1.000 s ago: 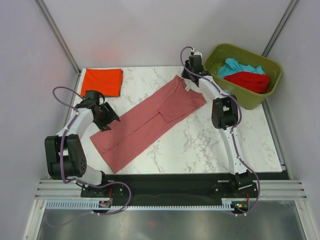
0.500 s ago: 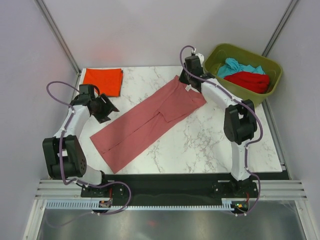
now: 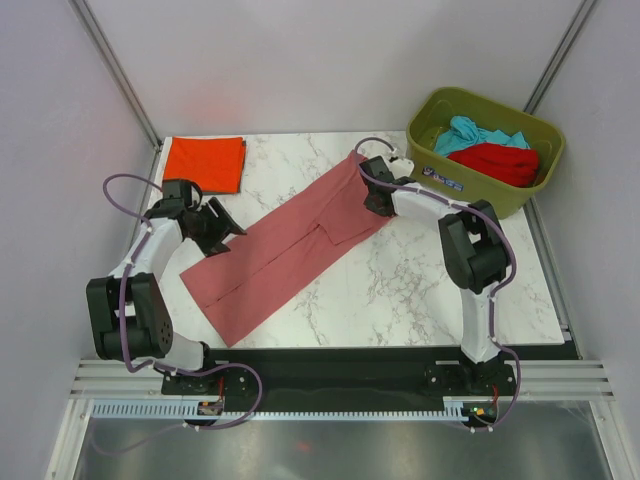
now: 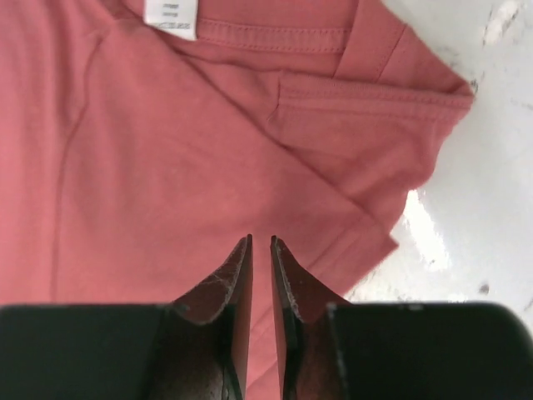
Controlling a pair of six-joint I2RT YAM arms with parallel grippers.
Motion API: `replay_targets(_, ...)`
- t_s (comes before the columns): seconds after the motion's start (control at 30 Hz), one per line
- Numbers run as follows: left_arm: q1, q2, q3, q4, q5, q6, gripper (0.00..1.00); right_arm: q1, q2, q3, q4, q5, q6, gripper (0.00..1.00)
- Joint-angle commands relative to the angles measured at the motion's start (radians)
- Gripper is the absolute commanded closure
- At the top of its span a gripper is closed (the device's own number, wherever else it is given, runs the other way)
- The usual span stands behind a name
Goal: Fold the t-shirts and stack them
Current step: Fold the tshirt
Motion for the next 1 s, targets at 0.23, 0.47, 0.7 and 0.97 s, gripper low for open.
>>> replay_targets(0.23,0.001,-0.112,0.001,0.001,-0.077,0.039,0.33,-0.064,0.209,0.152,0.033,0.047,-0.221,0.78)
replay_targets(0.47,-0.001,-0.115,0.012,-0.028,-0.229,0.074,0.33,-0.091,0.388,0.437,0.105,-0.050,-0.457,0.77)
replay_targets(0.7,-0.002,-0.150,0.012,-0.027,-0.215,0.063,0.33,-0.118,0.386,0.580,0.067,-0.145,-0.462,0.74)
replay_targets(0.97,-0.002,-0.139,0.096,-0.011,-0.292,0.056,0.33,0.010,0.021,0.222,0.094,-0.193,-0.179,0.54)
